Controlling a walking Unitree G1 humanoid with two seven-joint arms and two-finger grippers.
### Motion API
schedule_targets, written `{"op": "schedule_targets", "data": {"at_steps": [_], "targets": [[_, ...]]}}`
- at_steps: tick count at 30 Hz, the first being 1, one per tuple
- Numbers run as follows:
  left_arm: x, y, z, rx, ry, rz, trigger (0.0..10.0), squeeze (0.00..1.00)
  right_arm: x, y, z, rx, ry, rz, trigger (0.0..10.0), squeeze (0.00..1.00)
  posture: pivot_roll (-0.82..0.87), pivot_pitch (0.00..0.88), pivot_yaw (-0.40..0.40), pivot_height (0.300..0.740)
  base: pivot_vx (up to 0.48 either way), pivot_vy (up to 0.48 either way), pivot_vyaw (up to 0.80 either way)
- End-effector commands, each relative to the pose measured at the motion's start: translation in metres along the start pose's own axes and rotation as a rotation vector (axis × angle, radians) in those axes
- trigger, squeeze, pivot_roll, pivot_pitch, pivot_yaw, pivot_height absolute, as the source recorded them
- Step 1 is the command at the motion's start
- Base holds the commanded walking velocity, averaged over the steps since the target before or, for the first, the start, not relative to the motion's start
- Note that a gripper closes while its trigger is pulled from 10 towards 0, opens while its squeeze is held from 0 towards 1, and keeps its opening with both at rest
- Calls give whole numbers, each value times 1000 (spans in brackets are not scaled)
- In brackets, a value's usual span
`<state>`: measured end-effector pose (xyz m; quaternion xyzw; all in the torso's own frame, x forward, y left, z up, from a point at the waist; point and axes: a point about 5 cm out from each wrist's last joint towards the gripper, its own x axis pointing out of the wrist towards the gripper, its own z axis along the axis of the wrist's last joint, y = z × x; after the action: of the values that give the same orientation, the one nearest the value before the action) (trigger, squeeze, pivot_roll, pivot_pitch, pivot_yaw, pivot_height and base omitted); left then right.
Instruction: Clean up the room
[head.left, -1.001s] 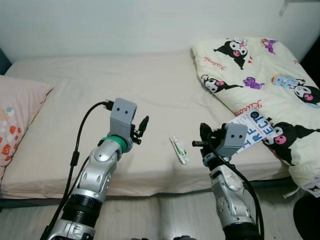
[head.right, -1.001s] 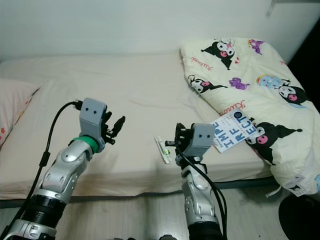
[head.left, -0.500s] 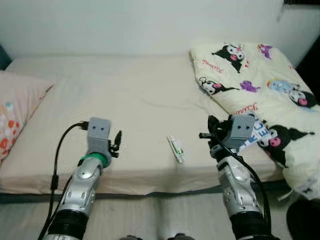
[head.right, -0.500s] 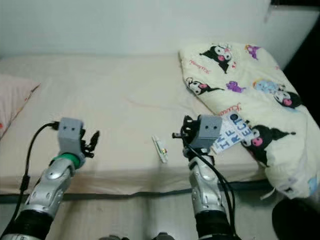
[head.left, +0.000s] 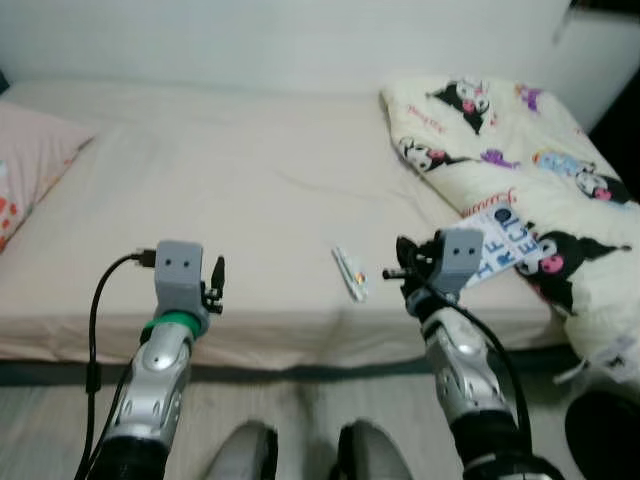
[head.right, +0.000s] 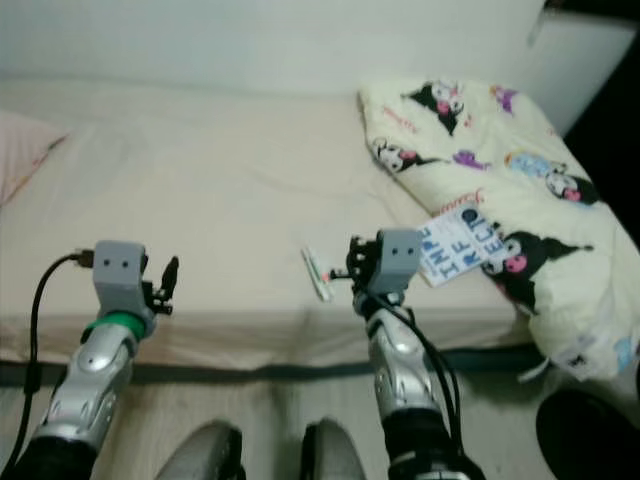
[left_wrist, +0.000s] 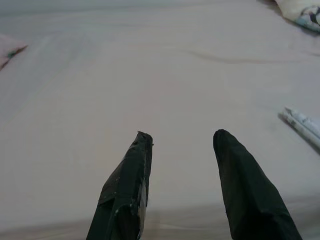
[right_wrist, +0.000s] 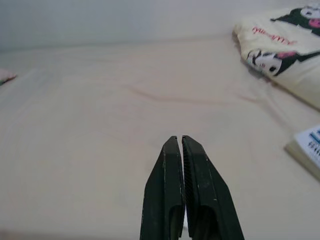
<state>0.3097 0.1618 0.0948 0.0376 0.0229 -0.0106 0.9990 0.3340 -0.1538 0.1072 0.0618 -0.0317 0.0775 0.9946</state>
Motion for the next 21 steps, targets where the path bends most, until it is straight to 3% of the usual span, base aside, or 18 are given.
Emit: {"op": "schedule_targets", "data": {"at_steps": [1, 7, 21], "targets": [[1, -7, 7, 13, -33, -26, 10000, 0, 1, -2, 0, 7, 1, -6, 10000, 0, 10, 72, -4, 586, 0, 0, 0], [5, -10, 16, 30, -59, -49, 10000, 0, 4, -6, -1, 21, 6, -13, 10000, 0, 8, 75, 22, 556, 0, 0, 0], [-1, -10, 19, 40, -67, -51, 10000, 0, 11, -2, -1, -13, 39, 95, 10000, 0, 37, 128, 27, 556, 0, 0, 0]]}}
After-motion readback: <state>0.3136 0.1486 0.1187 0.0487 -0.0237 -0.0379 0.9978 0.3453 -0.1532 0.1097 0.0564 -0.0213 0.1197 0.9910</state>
